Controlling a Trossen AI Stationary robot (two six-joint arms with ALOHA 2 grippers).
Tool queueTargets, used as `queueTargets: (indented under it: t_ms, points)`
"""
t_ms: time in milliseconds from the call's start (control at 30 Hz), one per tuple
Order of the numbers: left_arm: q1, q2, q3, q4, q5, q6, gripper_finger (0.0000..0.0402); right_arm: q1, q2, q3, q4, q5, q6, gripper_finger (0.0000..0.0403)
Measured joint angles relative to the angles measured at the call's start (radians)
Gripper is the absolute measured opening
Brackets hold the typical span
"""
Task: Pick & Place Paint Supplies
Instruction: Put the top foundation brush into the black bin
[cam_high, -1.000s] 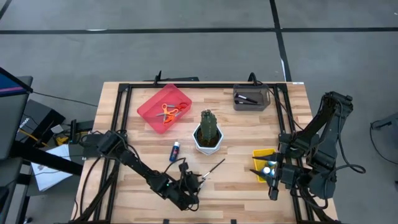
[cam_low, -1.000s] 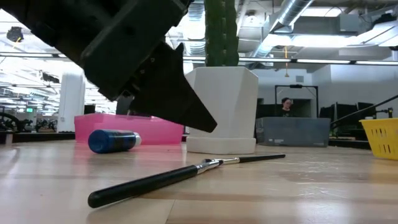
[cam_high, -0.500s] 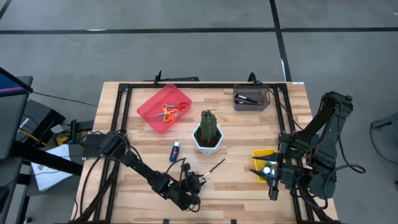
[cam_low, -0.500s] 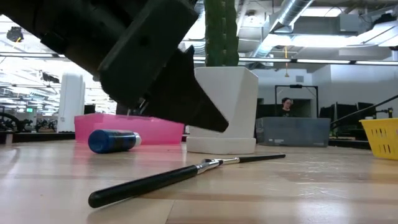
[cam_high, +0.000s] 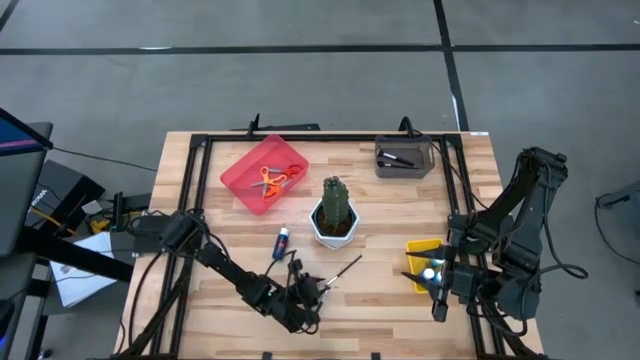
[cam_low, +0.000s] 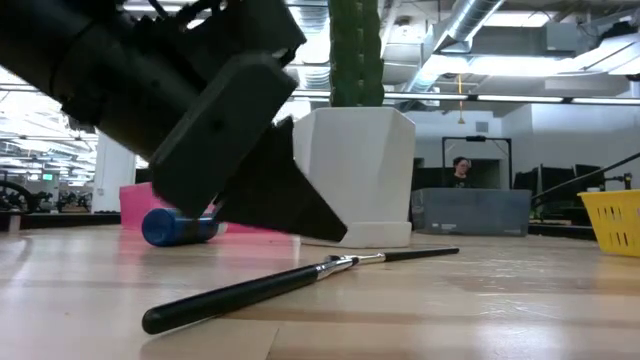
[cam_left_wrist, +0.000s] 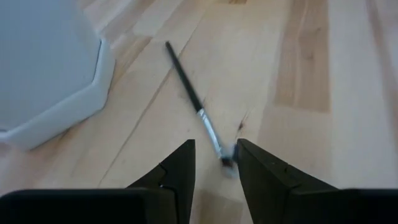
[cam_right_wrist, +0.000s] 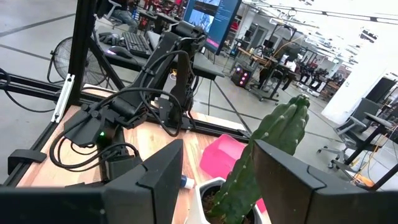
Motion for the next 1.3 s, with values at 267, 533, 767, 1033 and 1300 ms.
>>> queueTargets:
  t_ms: [267, 533, 767, 1033, 1300]
  points:
    - [0.001, 0.0, -0.017, 0.061, 0.015, 0.0, 0.0111, 0.0, 0.0, 0.0, 0.0, 0.0, -0.004, 0.0186]
    - [0.006, 0.0, -0.017, 0.064, 0.016, 0.0, 0.0111, 0.0, 0.0, 0.0, 0.0, 0.0, -0.004, 0.0186]
    - [0.013, 0.0, -0.017, 0.064, 0.02, 0.004, 0.0111, 0.0, 0.0, 0.0, 0.0, 0.0, -0.004, 0.0186]
    - [0.013, 0.0, -0.017, 0.064, 0.025, 0.004, 0.0111, 0.0, 0.0, 0.0, 0.0, 0.0, -0.004, 0.0186]
    - [0.013, 0.0, -0.024, 0.067, 0.035, -0.005, 0.0111, 0.0, 0.0, 0.0, 0.0, -0.001, -0.004, 0.0186]
